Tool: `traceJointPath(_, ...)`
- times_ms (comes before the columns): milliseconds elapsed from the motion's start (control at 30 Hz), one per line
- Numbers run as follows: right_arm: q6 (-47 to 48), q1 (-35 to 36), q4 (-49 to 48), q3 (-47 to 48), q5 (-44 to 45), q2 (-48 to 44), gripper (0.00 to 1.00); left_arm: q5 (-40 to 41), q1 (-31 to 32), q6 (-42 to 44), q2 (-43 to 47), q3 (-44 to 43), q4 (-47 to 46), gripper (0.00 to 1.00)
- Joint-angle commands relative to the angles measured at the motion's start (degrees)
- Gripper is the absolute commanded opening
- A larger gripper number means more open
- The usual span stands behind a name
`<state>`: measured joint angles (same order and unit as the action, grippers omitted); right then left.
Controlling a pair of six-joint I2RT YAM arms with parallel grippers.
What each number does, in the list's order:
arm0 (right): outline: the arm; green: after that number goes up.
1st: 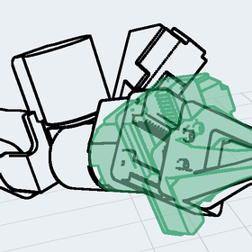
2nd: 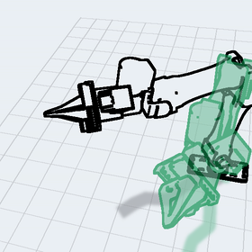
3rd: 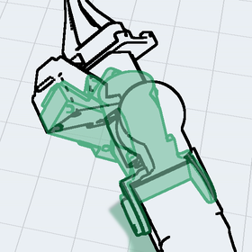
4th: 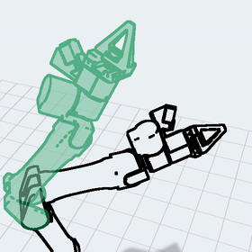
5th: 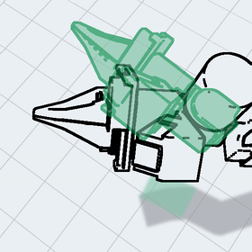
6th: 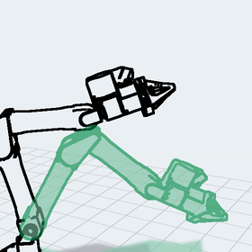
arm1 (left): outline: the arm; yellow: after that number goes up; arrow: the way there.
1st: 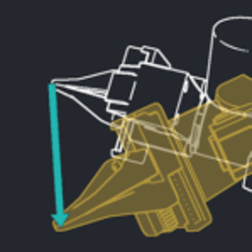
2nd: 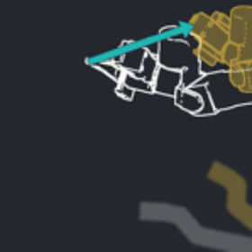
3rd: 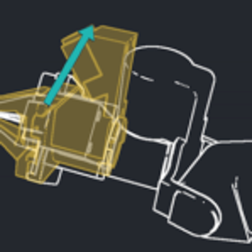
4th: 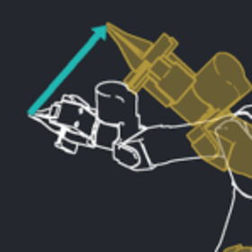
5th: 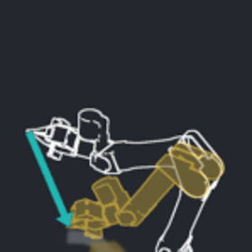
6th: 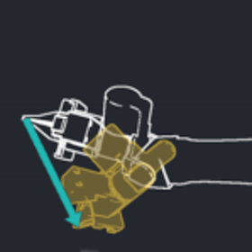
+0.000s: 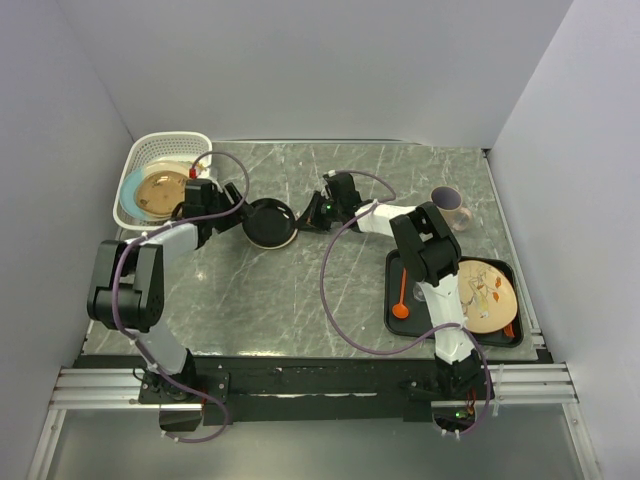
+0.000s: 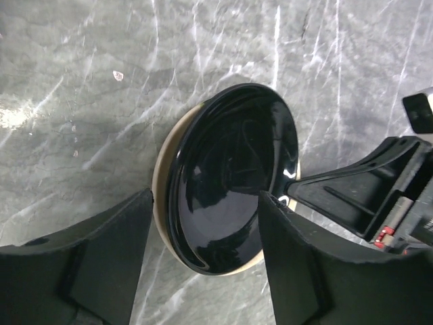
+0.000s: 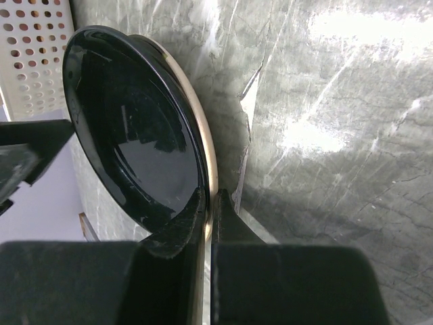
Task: Place the plates into the plastic bin on the countertop
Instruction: Pick up the plate at the center of the board.
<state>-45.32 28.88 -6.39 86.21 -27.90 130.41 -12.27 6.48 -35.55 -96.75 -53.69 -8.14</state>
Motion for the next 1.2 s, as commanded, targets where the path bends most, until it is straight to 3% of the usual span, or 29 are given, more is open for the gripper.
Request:
traceJointPath(0,3.0,0.0,2.4,-1.0,1.6,-0.1,0.0,-2.1,0.4,0.5,-1.1,-0.6,-3.5,0.65)
traceJointPath(600,3.0,-0.2,1.8,-1.1,0.7,0.0,0.0,-9.3,1.0,-1.0,-6.9,-0.3,-10.3,0.38)
traceJointPath(833,3.2,-0.4,2.0,-1.0,0.7,-0.1,0.0,-9.9,1.2,-0.9,-7.3,-0.4,-10.5,0.32)
traceJointPath(967,3.1,-0.3,2.0,-0.9,0.7,0.0,0.0,-10.2,1.3,-0.7,-7.3,-0.3,-10.4,0.17)
traceJointPath(1000,3.2,-0.3,2.0,-0.9,0.6,0.0,0.0,-10.4,1.3,-0.7,-7.2,-0.3,-10.6,0.03)
traceJointPath(1167,3.2,-0.5,1.8,-1.4,0.8,-0.4,0.0,-8.6,1.3,-0.8,-6.3,0.6,-10.7,0.01)
